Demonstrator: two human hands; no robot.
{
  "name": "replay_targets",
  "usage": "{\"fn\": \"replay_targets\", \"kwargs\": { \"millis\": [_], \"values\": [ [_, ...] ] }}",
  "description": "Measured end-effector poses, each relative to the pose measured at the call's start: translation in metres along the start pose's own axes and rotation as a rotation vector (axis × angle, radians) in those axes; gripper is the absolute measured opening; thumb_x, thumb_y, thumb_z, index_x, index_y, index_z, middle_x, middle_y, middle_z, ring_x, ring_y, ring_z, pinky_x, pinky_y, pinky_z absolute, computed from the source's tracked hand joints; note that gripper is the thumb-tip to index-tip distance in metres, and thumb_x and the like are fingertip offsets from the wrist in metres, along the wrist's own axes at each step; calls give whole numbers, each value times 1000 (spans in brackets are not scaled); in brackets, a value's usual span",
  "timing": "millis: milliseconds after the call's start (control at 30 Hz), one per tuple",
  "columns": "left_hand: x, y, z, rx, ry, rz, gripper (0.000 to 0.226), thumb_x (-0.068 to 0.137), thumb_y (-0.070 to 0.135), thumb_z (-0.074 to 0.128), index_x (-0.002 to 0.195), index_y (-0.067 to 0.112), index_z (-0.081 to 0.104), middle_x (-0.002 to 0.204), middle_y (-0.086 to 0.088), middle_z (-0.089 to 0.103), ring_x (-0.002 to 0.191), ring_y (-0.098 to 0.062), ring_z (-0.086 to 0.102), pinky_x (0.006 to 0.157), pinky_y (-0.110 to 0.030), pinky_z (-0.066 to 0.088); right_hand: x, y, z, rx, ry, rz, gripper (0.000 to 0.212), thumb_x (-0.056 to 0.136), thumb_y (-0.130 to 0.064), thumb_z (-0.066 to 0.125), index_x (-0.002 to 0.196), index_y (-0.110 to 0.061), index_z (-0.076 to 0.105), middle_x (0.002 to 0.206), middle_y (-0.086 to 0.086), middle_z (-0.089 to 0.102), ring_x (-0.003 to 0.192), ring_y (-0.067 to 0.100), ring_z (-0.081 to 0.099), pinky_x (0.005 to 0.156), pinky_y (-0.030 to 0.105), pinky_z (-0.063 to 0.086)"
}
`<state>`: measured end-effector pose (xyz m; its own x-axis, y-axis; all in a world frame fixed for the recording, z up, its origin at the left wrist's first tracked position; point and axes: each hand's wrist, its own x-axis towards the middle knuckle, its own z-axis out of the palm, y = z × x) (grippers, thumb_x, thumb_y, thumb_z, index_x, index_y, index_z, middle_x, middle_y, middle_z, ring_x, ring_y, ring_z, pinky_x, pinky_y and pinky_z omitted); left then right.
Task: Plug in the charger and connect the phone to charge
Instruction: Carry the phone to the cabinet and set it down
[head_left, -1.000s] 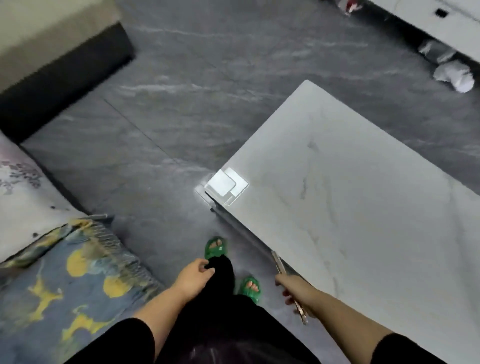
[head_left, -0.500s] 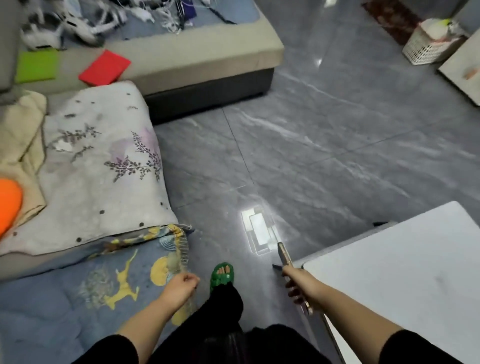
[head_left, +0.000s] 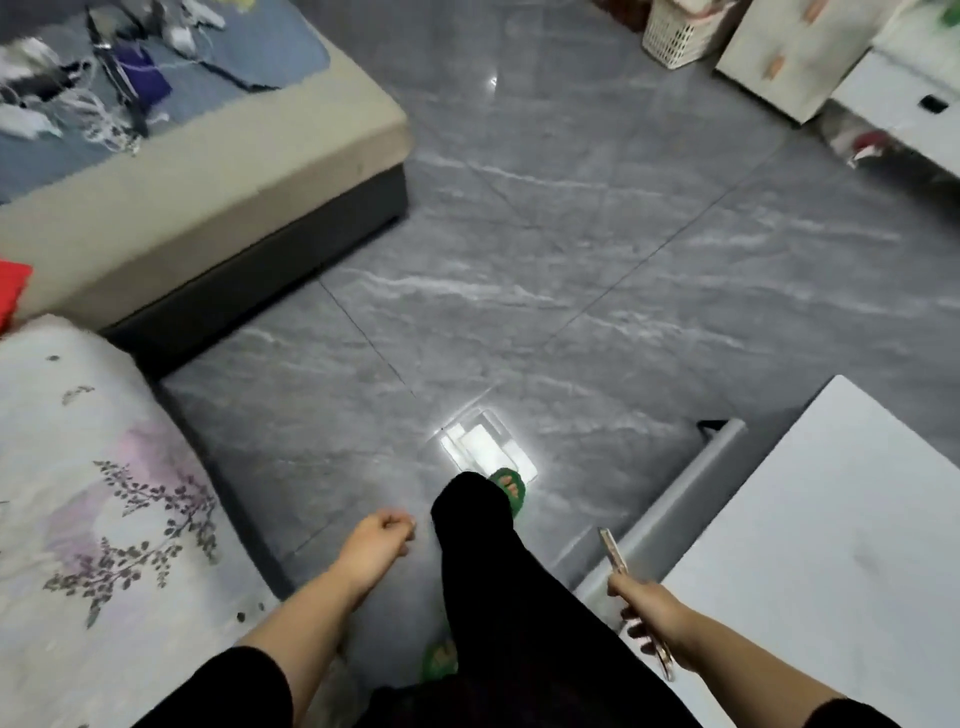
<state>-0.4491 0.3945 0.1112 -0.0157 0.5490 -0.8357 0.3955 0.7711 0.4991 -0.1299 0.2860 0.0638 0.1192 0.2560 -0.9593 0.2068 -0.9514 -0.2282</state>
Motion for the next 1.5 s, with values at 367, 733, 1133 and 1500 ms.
{"fn": "replay_targets", "kwargs": {
  "millis": [367,733,1133,1500],
  "values": [
    [131,237,27,287,-58,35,12,95,10,47,97,3,57,94,-13,59,72,-19,53,62,-26,41,61,-168,-103,375,104,-84,19,84,-28,55,96,-12,55,77,8,43,51,15,38,43,19,29],
    [274,504,134,656,-255,162,18,96,14,46,104,2,57,92,-10,59,73,-19,55,57,-24,39,111,-296,-251,763,247,-28,27,79,-33,55,97,-13,55,76,7,43,52,16,38,45,24,29],
    [343,699,400,936,-536,344,12,93,10,51,89,11,62,76,-5,61,62,-13,55,49,-19,40,114,-270,-382,1200,374,225,16,89,-30,51,93,-14,52,71,6,39,46,15,33,46,21,24],
    [346,795,608,986,-436,339,16,93,15,52,103,8,63,82,-6,63,90,-31,64,68,-30,43,162,-253,-648,1222,426,144,20,86,-30,51,94,-11,55,75,8,44,49,17,39,45,22,29]
  ]
}}
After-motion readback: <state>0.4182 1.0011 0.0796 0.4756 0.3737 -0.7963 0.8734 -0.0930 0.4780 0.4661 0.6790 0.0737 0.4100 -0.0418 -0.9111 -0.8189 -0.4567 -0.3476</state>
